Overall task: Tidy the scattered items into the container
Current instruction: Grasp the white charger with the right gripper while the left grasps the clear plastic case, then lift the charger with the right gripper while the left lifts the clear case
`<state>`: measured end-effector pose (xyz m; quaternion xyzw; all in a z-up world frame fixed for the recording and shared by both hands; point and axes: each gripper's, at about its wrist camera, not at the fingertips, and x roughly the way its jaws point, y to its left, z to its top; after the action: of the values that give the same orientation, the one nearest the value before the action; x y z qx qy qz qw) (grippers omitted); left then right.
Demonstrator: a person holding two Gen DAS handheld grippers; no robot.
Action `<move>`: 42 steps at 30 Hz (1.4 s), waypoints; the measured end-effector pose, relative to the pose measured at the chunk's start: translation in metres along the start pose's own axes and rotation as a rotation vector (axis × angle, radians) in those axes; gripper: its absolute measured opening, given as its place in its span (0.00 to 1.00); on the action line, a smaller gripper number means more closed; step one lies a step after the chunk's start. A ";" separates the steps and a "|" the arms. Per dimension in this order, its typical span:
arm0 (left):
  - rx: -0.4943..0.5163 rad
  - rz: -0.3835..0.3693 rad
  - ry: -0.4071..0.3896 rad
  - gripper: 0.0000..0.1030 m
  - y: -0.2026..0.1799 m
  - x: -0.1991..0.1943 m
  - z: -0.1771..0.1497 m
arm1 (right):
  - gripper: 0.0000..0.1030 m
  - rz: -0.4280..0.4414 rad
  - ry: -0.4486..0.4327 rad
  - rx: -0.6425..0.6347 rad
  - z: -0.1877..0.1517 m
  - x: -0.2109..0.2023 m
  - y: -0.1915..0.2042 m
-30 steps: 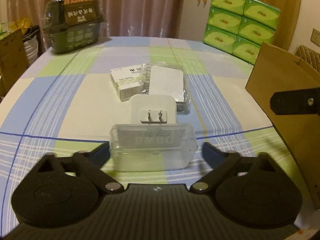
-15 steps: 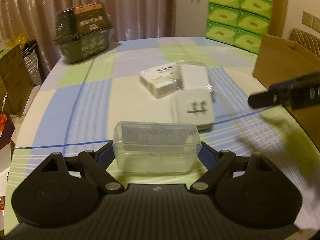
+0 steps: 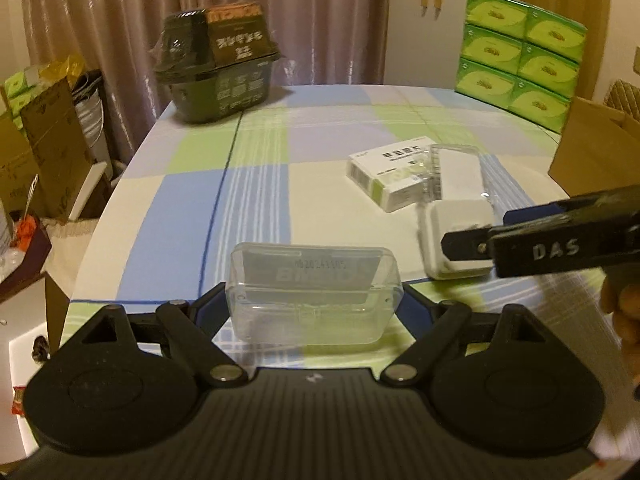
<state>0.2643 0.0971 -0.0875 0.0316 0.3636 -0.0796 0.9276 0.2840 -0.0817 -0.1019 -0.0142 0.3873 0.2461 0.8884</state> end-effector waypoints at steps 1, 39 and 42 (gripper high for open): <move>-0.006 0.002 0.003 0.82 0.003 0.001 0.000 | 0.76 -0.011 0.004 0.000 0.000 0.004 0.001; 0.103 -0.224 -0.038 0.82 -0.070 -0.028 -0.006 | 0.63 -0.197 -0.042 -0.001 -0.059 -0.124 -0.026; 0.128 -0.246 -0.067 0.82 -0.089 -0.045 -0.006 | 0.63 -0.208 -0.073 0.000 -0.067 -0.158 -0.027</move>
<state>0.2129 0.0157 -0.0617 0.0433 0.3277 -0.2171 0.9185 0.1592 -0.1874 -0.0431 -0.0454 0.3513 0.1528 0.9226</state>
